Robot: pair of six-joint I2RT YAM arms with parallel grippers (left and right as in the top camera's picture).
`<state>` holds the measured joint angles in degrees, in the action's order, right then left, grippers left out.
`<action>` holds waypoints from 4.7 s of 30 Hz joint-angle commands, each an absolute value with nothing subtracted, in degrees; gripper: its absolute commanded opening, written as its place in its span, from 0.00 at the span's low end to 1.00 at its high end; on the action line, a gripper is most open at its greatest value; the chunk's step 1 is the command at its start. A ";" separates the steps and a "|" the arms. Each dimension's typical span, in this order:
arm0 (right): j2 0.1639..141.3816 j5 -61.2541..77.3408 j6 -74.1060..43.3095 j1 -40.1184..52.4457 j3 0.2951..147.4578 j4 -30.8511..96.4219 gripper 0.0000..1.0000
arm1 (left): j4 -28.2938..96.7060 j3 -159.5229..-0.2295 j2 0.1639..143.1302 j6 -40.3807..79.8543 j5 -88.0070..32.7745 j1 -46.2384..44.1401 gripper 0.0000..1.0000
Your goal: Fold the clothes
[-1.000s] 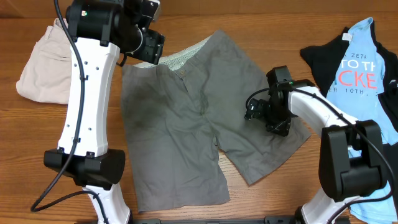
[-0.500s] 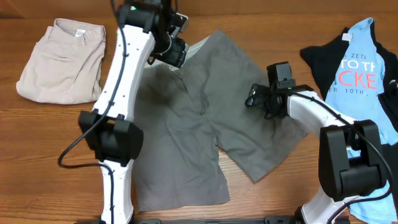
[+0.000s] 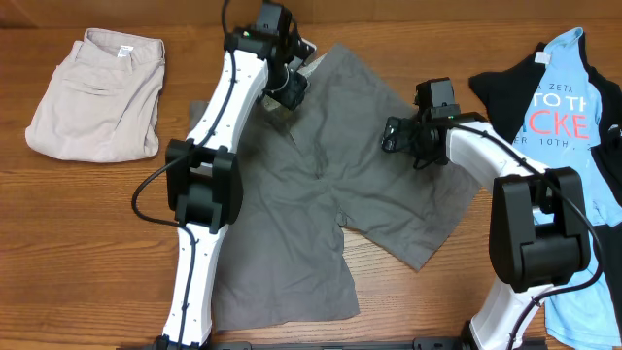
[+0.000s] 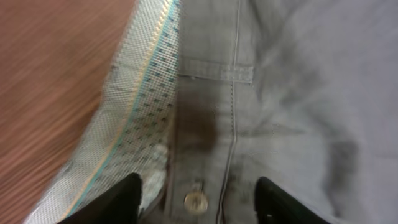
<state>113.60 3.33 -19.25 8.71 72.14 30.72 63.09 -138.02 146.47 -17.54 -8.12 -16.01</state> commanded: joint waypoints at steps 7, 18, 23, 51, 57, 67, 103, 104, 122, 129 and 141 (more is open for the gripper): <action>117.54 5.72 -17.91 8.23 80.90 44.60 1.00 | 60.10 -138.04 152.42 -21.45 -11.68 -16.53 0.39; 112.25 7.79 -17.54 8.23 87.79 52.73 1.00 | 56.77 -138.04 152.59 -21.02 -6.48 -16.53 0.49; 112.18 7.79 -17.52 8.23 87.77 53.80 1.00 | 60.31 -138.04 152.59 -21.56 -2.42 -16.34 0.67; 112.18 7.81 -17.80 8.23 87.77 53.98 1.00 | 62.17 -138.04 152.59 13.76 -0.62 -3.31 0.04; 112.18 8.91 -19.53 8.23 87.77 53.98 1.00 | 63.55 -138.04 152.59 18.87 -12.58 4.86 0.12; 112.18 19.18 -20.21 8.32 87.79 56.36 1.00 | 70.37 -138.85 150.98 11.40 -16.12 6.11 0.75; 112.55 9.08 -13.23 4.84 77.06 29.26 0.11 | 82.83 -142.67 121.58 4.62 -3.77 1.34 0.98; 112.71 9.10 -13.21 3.90 77.06 28.21 0.12 | 83.22 -142.67 121.58 4.62 -3.77 1.34 0.98; 117.84 17.67 -9.78 -3.40 91.61 37.41 0.75 | 90.06 -142.67 121.58 3.79 -0.23 1.34 0.96; 109.65 19.05 -9.80 -1.87 101.36 58.41 0.82 | 96.84 -142.67 120.64 3.46 0.64 1.58 0.93; 90.50 19.38 -12.29 3.33 101.36 78.41 0.82 | 96.82 -142.54 108.84 3.86 -1.13 1.45 0.93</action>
<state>94.15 19.16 -11.16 2.11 100.31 75.68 96.64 -142.34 115.44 4.25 -0.45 1.26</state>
